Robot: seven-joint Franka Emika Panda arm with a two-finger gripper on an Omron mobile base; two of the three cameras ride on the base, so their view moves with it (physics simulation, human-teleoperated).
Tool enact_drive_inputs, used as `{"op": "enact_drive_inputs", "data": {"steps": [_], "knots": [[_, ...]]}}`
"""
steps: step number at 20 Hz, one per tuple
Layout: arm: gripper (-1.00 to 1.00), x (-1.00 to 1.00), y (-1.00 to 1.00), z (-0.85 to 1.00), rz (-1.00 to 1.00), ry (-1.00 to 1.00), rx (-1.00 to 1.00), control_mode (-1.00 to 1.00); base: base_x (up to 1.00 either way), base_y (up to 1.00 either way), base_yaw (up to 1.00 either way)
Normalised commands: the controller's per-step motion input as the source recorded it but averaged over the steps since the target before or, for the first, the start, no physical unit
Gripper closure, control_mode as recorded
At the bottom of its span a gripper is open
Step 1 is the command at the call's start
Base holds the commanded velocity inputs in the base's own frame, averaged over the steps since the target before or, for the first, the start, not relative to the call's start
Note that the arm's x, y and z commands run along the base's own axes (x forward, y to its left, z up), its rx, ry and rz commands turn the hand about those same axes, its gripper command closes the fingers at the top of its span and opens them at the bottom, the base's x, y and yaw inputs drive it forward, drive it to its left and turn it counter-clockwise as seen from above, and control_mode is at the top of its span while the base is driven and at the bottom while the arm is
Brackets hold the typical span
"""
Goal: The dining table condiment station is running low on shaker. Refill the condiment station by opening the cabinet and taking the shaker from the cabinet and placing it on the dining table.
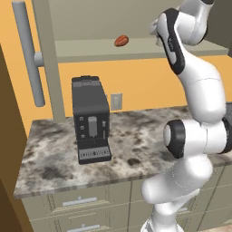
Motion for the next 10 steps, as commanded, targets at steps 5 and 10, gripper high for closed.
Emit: {"op": "enact_drive_inputs", "data": {"steps": [5, 10], "knots": [[1.00, -1.00, 0.00, 0.18, 0.00, -0.21, 0.00, -1.00, 0.00, 0.00, 0.00], [1.00, -1.00, 0.00, 0.06, 0.00, -0.13, 0.00, -1.00, 0.00, 0.00, 0.00]]}}
